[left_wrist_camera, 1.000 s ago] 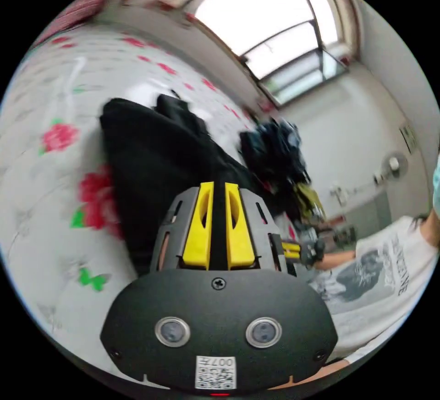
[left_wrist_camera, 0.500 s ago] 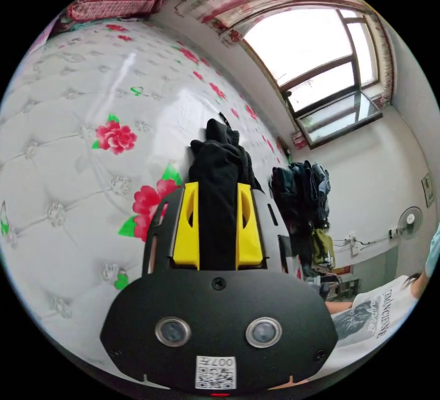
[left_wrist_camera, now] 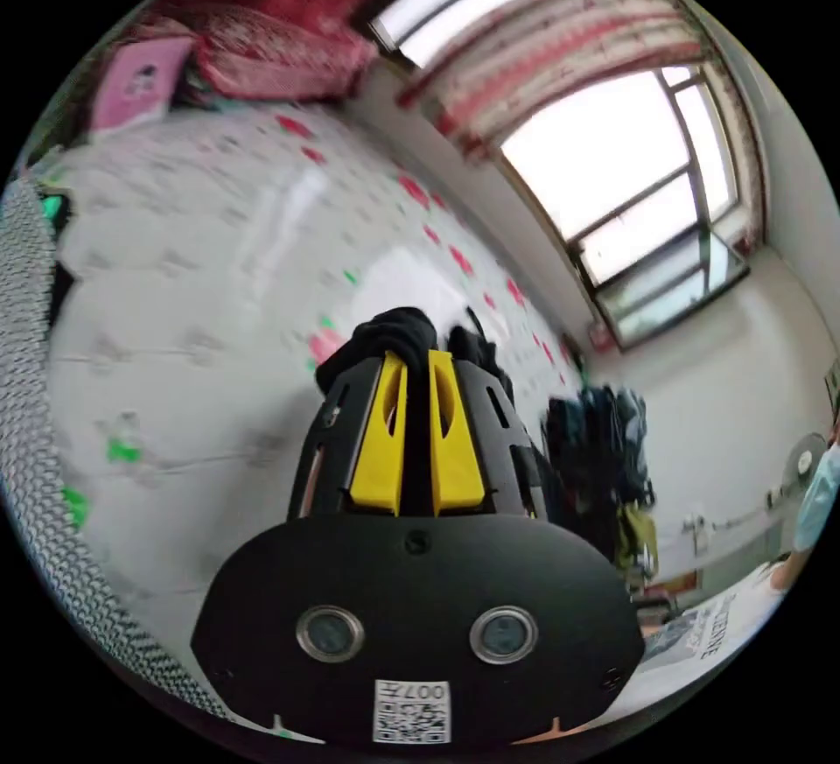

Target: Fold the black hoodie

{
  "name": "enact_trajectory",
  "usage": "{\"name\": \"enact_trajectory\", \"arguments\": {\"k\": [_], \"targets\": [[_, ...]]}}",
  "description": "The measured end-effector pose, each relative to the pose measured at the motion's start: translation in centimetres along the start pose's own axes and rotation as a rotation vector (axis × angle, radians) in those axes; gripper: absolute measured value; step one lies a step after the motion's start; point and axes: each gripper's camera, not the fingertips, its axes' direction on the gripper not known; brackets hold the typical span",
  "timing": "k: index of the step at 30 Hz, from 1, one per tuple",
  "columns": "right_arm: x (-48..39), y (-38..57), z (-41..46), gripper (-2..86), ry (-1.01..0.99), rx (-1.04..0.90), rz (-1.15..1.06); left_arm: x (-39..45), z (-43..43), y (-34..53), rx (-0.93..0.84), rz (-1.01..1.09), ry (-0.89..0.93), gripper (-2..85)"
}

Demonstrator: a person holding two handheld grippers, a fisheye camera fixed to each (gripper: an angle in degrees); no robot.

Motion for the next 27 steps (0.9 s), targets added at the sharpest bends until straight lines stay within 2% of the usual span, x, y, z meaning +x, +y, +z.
{"name": "enact_trajectory", "arguments": {"k": [3, 6, 11, 14, 16, 17, 19, 22, 25, 27], "targets": [[0.7, -0.1, -0.6, 6.0, -0.005, -0.001, -0.005, -3.9, -9.9, -0.1, 0.226, -0.134, -0.184, 3.1], [1.5, -0.3, -1.2, 6.1, -0.015, -0.004, 0.011, -6.9, -13.9, 1.2, 0.239, -0.242, -0.303, 2.7], [2.9, -1.3, -2.7, 6.3, -0.017, -0.063, 0.031, -5.1, -13.4, 4.3, 0.298, -0.248, -0.270, 2.6], [4.4, -1.3, -5.2, 6.4, -0.075, -0.031, 0.070, 1.4, -10.6, 4.0, 0.264, -0.033, -0.187, 3.2], [5.7, -0.8, -7.4, 6.4, -0.087, 0.037, 0.112, 10.2, -6.5, 4.4, 0.155, 0.303, -0.062, 4.7], [6.7, -0.4, -8.8, 6.5, -0.088, 0.080, 0.150, 12.7, -5.3, 4.9, 0.114, 0.395, -0.029, 5.4], [8.6, 0.4, -10.6, 6.6, -0.097, 0.144, 0.216, 21.5, 0.9, 9.0, -0.102, 0.692, 0.116, 7.9], [12.3, 2.0, -12.3, 7.0, -0.122, 0.211, 0.371, 26.7, 9.5, 16.9, -0.383, 0.811, 0.238, 10.4], [16.1, 3.7, -12.6, 7.6, -0.229, 0.237, 0.536, 25.8, 16.7, 24.3, -0.631, 0.718, 0.218, 11.6], [17.6, 4.4, -12.8, 7.8, -0.281, 0.251, 0.589, 24.3, 18.0, 27.5, -0.684, 0.660, 0.183, 11.3]]}}
